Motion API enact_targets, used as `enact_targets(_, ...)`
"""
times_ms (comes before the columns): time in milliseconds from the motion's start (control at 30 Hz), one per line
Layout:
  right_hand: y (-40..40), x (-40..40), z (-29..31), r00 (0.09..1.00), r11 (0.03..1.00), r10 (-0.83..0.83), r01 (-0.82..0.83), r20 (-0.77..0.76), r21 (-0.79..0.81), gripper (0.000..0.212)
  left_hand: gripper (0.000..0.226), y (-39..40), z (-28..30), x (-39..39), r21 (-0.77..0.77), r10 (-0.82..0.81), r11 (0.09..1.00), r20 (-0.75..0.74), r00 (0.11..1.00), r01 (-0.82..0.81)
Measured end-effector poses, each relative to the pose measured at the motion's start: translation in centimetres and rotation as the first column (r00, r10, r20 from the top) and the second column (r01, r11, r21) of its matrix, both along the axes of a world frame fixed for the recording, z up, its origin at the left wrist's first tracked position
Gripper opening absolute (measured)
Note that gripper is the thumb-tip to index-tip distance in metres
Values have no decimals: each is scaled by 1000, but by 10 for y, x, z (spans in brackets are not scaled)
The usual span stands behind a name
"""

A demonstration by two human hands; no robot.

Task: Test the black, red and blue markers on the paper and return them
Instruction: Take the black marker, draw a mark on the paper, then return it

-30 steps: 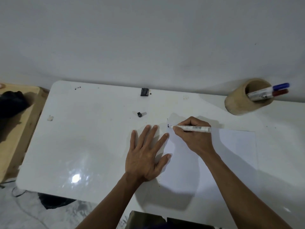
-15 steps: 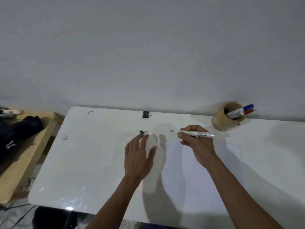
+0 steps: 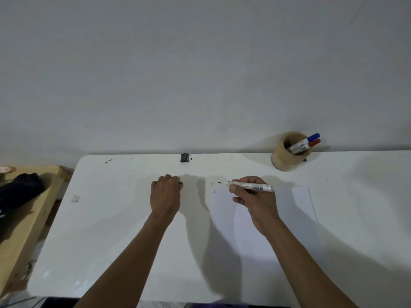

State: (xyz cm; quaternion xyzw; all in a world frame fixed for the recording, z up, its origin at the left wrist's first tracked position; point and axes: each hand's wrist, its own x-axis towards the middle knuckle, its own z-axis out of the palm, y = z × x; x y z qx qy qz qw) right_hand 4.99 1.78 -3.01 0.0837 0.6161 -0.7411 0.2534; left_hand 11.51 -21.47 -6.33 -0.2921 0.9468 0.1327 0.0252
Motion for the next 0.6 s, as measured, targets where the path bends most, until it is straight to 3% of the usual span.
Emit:
enact_targets(100,-9,38,33,995,1000,-17,15,-101,-24,16,16,-4,23,42,220,82,975,-227,971,-31)
enact_targets(233,-12,46,47,994,999,-30,26,-108,-39,8,8,21,49,68,571,291,821,-391,873,-18)
enact_targets(300,-25,91,64,980,999,-52,48,-193,-23,9,10,21,67,115,684,361,728,-445,819,51)
enact_targets(433,-29,99,74,964,999,-41,40,-263,-6,10,11,39,82,120,796,471,593,-466,749,122)
enact_targets(600,-32,106,78,960,999,-30,38,-277,24,12,15,51,92,119,803,467,565,-502,728,192)
